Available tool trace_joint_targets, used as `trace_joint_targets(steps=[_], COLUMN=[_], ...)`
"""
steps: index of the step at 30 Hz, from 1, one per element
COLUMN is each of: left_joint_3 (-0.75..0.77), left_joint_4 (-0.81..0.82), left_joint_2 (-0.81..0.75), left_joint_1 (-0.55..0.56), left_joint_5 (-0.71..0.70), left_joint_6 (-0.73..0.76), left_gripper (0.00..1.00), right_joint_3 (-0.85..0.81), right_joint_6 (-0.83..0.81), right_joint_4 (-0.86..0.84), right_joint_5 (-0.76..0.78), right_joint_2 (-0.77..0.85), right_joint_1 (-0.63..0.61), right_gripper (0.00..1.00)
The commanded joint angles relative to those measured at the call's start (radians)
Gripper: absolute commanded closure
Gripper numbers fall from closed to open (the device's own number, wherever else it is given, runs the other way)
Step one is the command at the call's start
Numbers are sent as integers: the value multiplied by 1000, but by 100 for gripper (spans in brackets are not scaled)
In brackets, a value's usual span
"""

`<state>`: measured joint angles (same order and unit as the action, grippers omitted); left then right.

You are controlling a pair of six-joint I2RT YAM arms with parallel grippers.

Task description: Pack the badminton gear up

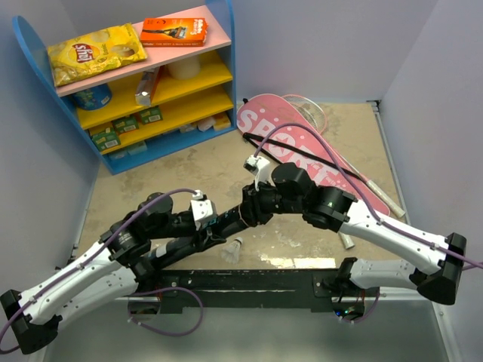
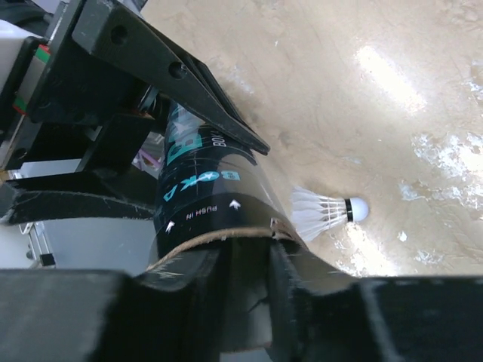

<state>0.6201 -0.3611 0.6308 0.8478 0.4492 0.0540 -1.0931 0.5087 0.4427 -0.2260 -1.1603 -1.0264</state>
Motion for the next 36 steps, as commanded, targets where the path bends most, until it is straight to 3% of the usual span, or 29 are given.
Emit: trace_joint_targets(steps=[1, 9, 17, 24, 27, 36], left_joint_3=[20, 21, 26, 50, 53, 63], left_joint_4=[168, 163, 156, 91, 83, 90], left_joint_2=[-20, -16, 6, 72, 90, 112], left_joint_1=[8, 10, 8, 7, -16, -182], left_joint_5=[40, 25, -16, -389, -492, -570], left_joint_6=[-3, -6, -11, -46, -94, -172], left_gripper=[100, 100, 100, 100, 100, 100], right_joint_3=[-23, -111, -220, -251, -205, 27], right_joint_6=[5, -9, -53, -171, -214, -222], right_joint_4=[-7, 148, 323, 326, 291, 116], right_joint_5=[51, 203, 392, 346, 248, 62], right_joint_2=[23, 131, 168, 168, 182, 134], right_joint_1=[-18, -17, -17, -17, -17, -37], right_gripper=[57, 36, 32, 33, 33, 36])
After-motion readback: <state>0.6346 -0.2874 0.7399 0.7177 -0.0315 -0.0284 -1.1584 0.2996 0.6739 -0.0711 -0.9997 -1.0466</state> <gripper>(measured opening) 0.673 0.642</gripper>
